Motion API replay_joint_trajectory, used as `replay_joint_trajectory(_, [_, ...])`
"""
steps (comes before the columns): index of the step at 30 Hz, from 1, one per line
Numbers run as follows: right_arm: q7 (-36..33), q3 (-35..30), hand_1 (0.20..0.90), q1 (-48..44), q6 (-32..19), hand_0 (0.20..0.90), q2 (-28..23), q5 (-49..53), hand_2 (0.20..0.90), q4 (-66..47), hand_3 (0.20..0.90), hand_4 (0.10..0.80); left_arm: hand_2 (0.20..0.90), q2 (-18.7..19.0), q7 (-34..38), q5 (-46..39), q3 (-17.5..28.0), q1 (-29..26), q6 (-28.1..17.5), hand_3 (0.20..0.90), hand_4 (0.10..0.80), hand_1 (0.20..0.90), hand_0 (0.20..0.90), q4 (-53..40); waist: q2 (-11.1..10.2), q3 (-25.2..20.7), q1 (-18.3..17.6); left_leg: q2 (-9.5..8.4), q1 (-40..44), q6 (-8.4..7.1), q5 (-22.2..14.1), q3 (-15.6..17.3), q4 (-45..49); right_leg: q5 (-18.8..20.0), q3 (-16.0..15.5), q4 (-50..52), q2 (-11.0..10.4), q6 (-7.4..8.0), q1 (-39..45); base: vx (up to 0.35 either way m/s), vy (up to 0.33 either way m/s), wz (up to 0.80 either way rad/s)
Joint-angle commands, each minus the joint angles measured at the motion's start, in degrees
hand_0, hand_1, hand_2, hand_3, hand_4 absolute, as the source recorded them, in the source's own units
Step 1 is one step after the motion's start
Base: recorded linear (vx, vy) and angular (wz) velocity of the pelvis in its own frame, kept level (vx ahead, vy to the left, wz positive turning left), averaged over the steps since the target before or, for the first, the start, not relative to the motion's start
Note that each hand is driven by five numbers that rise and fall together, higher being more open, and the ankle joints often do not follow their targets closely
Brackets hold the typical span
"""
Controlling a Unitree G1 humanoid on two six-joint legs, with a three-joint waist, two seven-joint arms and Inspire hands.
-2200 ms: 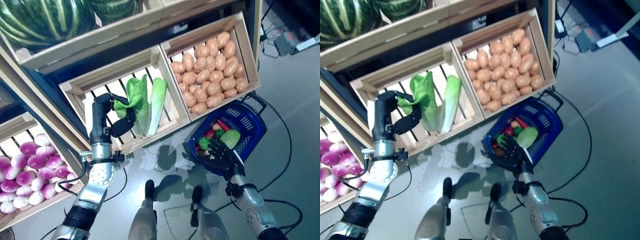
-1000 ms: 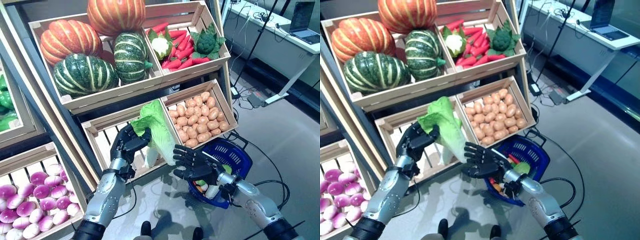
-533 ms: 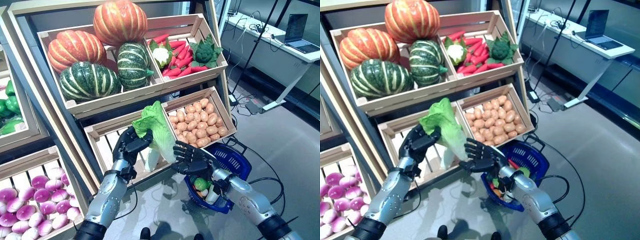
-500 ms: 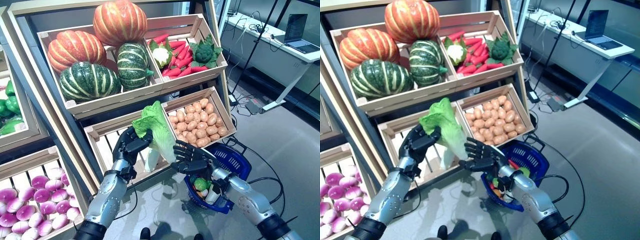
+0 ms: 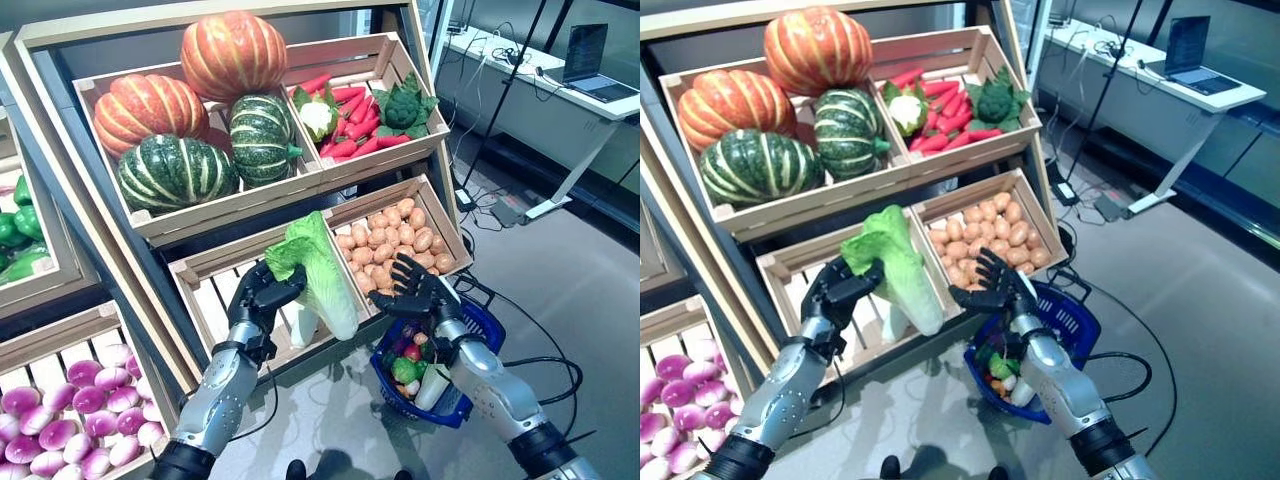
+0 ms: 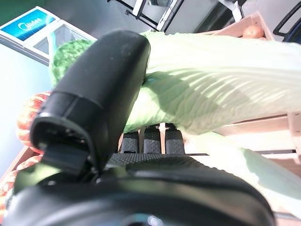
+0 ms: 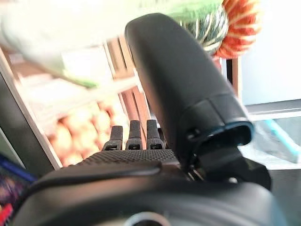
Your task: Put vegetables into the basket
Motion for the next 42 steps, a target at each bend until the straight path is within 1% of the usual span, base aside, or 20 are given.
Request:
replay_joint_trajectory(1, [-4.29,-3.35,0.900,-4.00,-5.31,0.900,0.43,-5.26,0.900,-6.64,0.900,0.800,0.300,-0.20,-0.57,2.05,1.95,-6.04,-3.86,0.300,0.400,0.300,0.300,-5.30,-0.45,-3.65,0.30,-1.40,1.48,0.95,-6.09,0.93,0.11,-1.15,1.30,1.24,-2.37,0.39,0.89,-0.007,-0.002,-0.04])
replay_joint_trajectory(6, [-2.63,-1.29,0.900,-4.43,-2.66,0.900,0.74,-5.08,0.900,-5.67,0.900,0.800,0.300,-0.49,-0.71,1.83,1.68,-6.60,-3.15,0.300,0.400,0.300,0.300,-6.08,-0.40,-3.69,0.40,-1.25,1.38,0.84,-6.01,0.87,0.11,-1.07,1.07,1.05,-2.48,0.36,0.90,0.002,-0.001,-0.03])
replay_joint_trajectory(10, [3.08,1.03,0.900,-5.01,0.22,0.900,0.80,-1.86,0.900,-4.67,0.900,0.800,0.300,-0.51,-1.40,1.56,1.83,-6.94,-2.12,0.300,0.400,0.300,0.300,-6.58,-0.70,-3.78,0.82,-1.12,1.19,0.66,-5.93,0.67,0.11,-1.06,0.50,0.81,-2.63,0.28,1.10,0.000,0.000,0.00])
replay_joint_trajectory(13, [6.79,1.96,0.900,-5.14,1.11,0.900,0.57,0.51,0.900,-4.35,0.900,0.800,0.300,-0.47,-2.37,1.19,2.04,-6.72,-1.86,0.300,0.400,0.300,0.300,-6.53,-0.84,-3.86,1.02,-1.03,1.12,0.54,-5.84,0.63,0.11,-1.16,0.34,0.91,-2.69,0.25,1.10,0.000,0.000,0.00])
replay_joint_trajectory(19, [16.18,4.48,0.900,-5.94,3.39,0.900,-0.11,9.90,0.900,-3.18,0.900,0.800,0.300,-0.43,-5.23,-0.48,1.58,-7.17,-1.91,0.300,0.400,0.300,0.300,-5.74,-1.42,-4.21,1.42,-0.87,1.02,0.44,-5.71,0.48,0.11,-1.26,-0.17,0.99,-2.74,0.16,1.23,0.000,0.000,0.00])
replay_joint_trajectory(27, [24.09,6.44,0.900,-7.04,7.14,0.900,-0.55,20.22,0.900,-0.42,0.900,0.800,0.300,0.03,-8.08,-2.76,0.62,-7.78,-2.43,0.300,0.400,0.300,0.300,-4.53,-1.86,-4.71,1.72,-0.62,1.00,0.24,-5.54,0.60,0.11,-1.36,-0.57,1.29,-2.76,0.12,1.14,0.003,-0.001,0.02])
replay_joint_trajectory(29, [26.86,6.77,0.900,-7.29,8.54,0.900,-1.04,21.79,0.900,0.03,0.900,0.800,0.300,0.17,-9.21,-3.62,0.50,-7.80,-2.27,0.300,0.400,0.300,0.300,-4.49,-1.93,-4.80,1.78,-0.57,0.94,0.22,-5.48,0.68,0.11,-1.46,-0.57,1.45,-2.78,0.09,1.05,0.000,0.000,0.00])
replay_joint_trajectory(33, [30.06,7.60,0.900,-8.15,10.04,0.900,-2.05,22.55,0.900,1.38,0.900,0.800,0.300,0.40,-11.40,-5.56,-0.01,-8.02,-1.82,0.300,0.400,0.300,0.300,-4.14,-2.13,-4.89,1.90,-0.54,0.97,0.17,-5.35,0.63,0.11,-1.43,-0.56,1.57,-2.80,0.08,1.05,0.000,0.000,0.00])
replay_joint_trajectory(36, [29.80,7.93,0.900,-8.69,9.77,0.900,-2.33,23.04,0.900,1.90,0.900,0.800,0.300,0.48,-12.07,-6.46,-0.35,-8.11,-1.51,0.300,0.400,0.300,0.300,-4.26,-2.19,-4.98,1.91,-0.51,1.06,0.15,-5.30,0.62,0.11,-1.47,-0.49,1.64,-2.77,0.04,1.10,0.000,0.000,0.00])
replay_joint_trajectory(38, [28.51,8.11,0.900,-9.09,8.63,0.900,-2.39,22.29,0.900,2.65,0.900,0.800,0.300,0.36,-12.60,-6.95,-0.61,-8.28,-1.52,0.300,0.400,0.300,0.300,-3.83,-2.18,-5.06,1.88,-0.52,1.08,0.13,-5.26,0.58,0.11,-1.43,-0.44,1.57,-2.75,0.04,1.16,0.000,0.000,0.00])
replay_joint_trajectory(40, [26.24,8.35,0.900,-9.46,8.27,0.900,-1.91,20.96,0.900,3.41,0.900,0.800,0.300,0.34,-12.55,-7.18,-1.04,-8.43,-1.94,0.300,0.400,0.300,0.300,-3.36,-2.13,-5.19,1.80,-0.55,1.10,0.13,-5.25,0.55,0.11,-1.45,-0.25,1.62,-2.74,0.07,1.12,0.000,0.000,0.00])
replay_joint_trajectory(42, [22.58,8.42,0.900,-9.80,6.77,0.900,-1.53,18.19,0.900,4.07,0.900,0.800,0.300,0.11,-12.25,-7.55,-1.21,-8.64,-1.98,0.300,0.400,0.300,0.300,-3.06,-2.09,-5.21,1.72,-0.55,1.18,0.18,-5.21,0.64,0.11,-1.36,-0.12,1.60,-2.76,0.09,1.13,0.000,0.000,0.00])
